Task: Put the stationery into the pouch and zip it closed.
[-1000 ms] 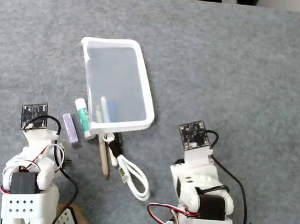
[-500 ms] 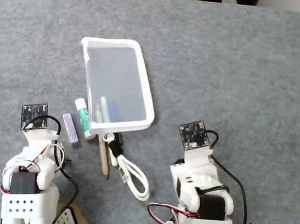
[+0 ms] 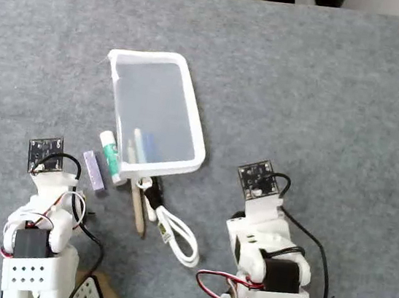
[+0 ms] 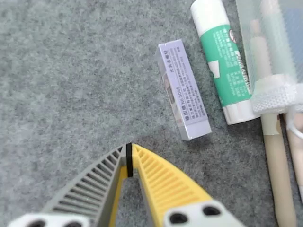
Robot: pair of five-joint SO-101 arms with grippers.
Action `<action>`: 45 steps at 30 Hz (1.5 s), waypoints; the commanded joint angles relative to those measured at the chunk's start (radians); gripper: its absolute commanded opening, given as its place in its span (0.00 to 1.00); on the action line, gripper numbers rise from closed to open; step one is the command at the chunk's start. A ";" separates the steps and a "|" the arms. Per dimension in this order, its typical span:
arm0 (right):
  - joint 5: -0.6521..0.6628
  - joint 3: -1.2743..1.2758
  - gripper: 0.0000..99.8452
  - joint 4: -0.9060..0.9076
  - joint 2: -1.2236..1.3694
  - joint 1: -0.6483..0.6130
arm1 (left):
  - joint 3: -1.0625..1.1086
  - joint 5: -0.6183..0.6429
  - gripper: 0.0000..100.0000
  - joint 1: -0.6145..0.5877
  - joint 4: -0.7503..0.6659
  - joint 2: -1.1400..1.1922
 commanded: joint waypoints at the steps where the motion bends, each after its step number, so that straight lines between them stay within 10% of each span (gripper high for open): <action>1: -0.003 0.012 0.01 0.003 -0.085 -0.011 | 0.016 0.005 0.03 0.010 0.005 -0.003; 18: 0.000 -0.067 0.01 -0.204 -0.084 0.015 | -0.119 -0.032 0.03 0.120 -0.130 -0.003; 34: 0.249 -0.656 0.02 0.003 0.269 0.333 | -0.535 -0.149 0.12 0.008 0.107 0.020; 45: 0.104 -1.141 0.12 0.411 1.153 -0.052 | -0.829 -0.155 0.17 -0.166 0.293 0.571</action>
